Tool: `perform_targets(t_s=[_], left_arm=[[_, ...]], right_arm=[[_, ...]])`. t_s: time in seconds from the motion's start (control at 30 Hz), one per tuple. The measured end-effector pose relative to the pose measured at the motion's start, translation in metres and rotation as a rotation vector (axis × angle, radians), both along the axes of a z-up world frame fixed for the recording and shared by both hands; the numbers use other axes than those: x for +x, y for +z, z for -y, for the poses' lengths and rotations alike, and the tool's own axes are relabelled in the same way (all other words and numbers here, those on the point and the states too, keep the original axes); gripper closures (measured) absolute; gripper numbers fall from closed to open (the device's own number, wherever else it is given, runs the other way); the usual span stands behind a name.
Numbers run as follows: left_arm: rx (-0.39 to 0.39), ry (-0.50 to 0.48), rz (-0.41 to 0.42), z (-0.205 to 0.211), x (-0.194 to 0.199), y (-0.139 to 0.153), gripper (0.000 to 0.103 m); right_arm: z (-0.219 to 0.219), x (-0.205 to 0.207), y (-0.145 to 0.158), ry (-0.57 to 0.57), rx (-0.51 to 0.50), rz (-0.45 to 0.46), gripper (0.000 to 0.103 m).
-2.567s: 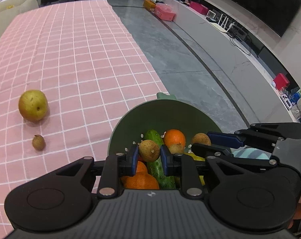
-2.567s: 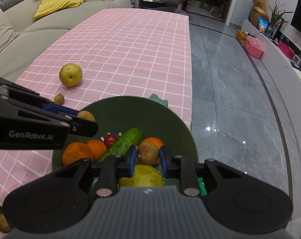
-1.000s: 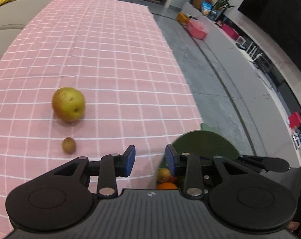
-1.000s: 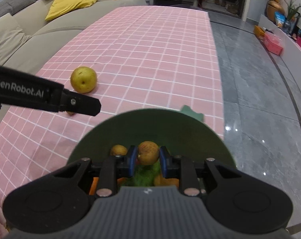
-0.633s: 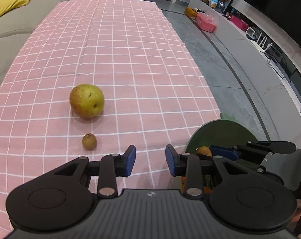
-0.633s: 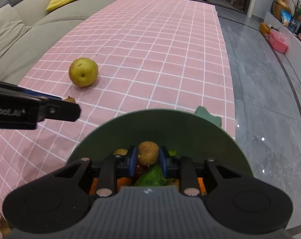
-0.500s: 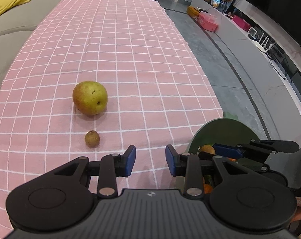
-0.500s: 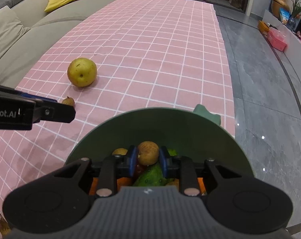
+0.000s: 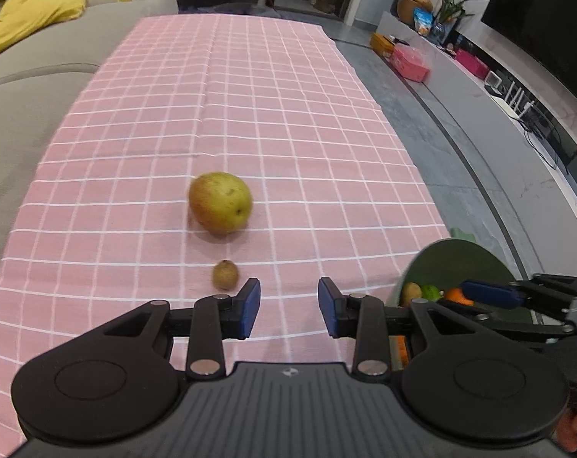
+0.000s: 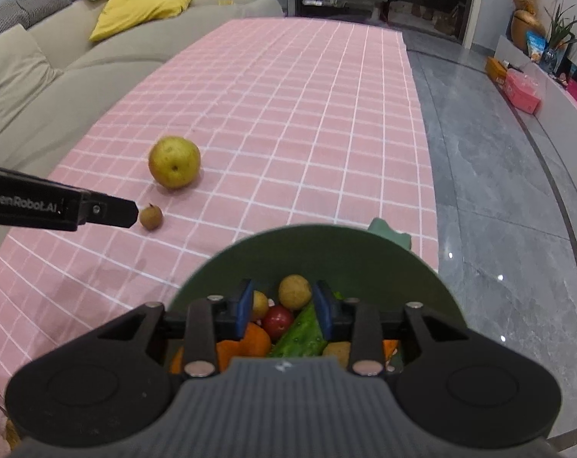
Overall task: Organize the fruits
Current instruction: 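Grasp the last small brown fruit with the left tool while the right tool approaches the pear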
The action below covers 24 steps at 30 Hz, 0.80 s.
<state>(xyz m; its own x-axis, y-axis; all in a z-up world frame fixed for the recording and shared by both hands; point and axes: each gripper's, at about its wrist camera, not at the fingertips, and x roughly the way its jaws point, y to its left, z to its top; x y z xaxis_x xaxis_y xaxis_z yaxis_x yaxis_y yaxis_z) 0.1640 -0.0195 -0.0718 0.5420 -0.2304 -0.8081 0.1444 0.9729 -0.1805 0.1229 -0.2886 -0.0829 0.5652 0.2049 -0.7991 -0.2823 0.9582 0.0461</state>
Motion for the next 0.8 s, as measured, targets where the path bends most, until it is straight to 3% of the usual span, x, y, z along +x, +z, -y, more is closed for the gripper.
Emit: perform_targets(t_s=[0.2, 0.37, 0.63, 0.8], left_arm=[[0.043, 0.016, 0.033, -0.016, -0.010, -0.001, 0.061], [0.088, 0.047, 0.088, -0.027, -0.017, -0.002, 0.052], [-0.008, 0.050, 0.089, -0.046, -0.013, -0.006, 0.048], [0.025, 0.032, 0.071, -0.040, -0.007, -0.013, 0.048]], right_arm=[[-0.011, -0.012, 0.014, 0.012, 0.019, 0.036, 0.066], [-0.026, -0.013, 0.020, 0.025, 0.023, 0.056, 0.062], [-0.050, -0.002, 0.016, 0.027, 0.012, 0.065, 0.062], [-0.062, 0.008, 0.015, 0.066, 0.016, 0.077, 0.062]])
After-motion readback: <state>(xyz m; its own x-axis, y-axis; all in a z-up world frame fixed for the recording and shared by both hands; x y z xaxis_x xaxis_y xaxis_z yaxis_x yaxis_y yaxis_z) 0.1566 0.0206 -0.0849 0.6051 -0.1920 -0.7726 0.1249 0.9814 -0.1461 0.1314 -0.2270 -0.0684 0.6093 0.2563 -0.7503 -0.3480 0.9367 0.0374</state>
